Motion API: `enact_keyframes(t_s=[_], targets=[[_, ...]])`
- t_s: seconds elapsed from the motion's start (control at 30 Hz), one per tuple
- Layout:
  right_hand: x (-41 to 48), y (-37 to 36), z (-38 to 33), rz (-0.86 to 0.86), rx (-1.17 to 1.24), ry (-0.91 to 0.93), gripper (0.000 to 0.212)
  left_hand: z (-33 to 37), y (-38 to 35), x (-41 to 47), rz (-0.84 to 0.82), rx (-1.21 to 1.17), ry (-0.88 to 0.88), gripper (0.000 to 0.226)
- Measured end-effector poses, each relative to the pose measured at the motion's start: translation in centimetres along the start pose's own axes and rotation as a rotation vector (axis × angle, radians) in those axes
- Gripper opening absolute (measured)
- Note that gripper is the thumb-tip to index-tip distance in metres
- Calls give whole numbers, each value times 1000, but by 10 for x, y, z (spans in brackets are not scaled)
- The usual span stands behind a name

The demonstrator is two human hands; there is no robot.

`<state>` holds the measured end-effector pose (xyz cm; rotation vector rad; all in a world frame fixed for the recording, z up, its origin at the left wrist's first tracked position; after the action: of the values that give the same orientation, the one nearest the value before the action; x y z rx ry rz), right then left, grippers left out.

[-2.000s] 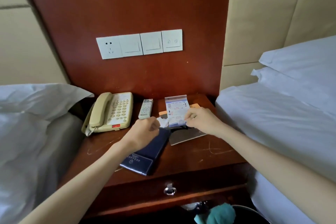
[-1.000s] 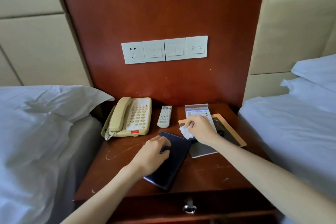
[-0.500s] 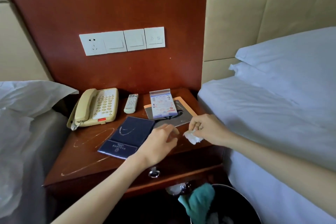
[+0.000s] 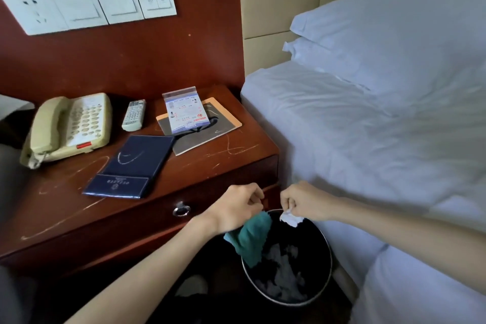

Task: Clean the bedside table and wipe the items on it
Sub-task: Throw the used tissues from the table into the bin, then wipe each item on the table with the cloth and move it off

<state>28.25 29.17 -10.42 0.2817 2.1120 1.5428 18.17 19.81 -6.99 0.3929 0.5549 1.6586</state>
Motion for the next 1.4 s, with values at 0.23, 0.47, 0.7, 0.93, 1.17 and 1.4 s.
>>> enact_keyframes(t_s=[0.23, 0.47, 0.7, 0.93, 1.17, 1.4], targets=[[-7, -40, 21, -113, -75, -26, 21, -47, -34, 4, -100, 94, 163, 25], [0, -51, 28, -145, -90, -33, 16, -84, -56, -3, -220, 266, 196, 36], [20, -68, 18, -116, 1, -74, 24, -113, -70, -8, -357, 651, 147, 52], [45, -130, -4, -144, 66, -124, 42, -151, -63, -10, -271, 769, 176, 62], [55, -165, -14, -166, 110, -135, 50, -172, -78, -6, -271, 804, 178, 50], [60, -157, -18, -176, 202, -105, 47, -152, -66, 1, -272, 671, 112, 33]])
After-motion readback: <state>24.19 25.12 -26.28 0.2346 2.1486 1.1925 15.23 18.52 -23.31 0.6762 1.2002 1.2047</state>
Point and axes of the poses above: each hand's wrist, its own x-axis towards the middle knuckle, its own y-axis out of the back of the hand, z = x × y, the point moved 8 cm from there along x, towards the middle knuckle, and after that the axes turned 14 degrees about -x, right-handed, at the moved point
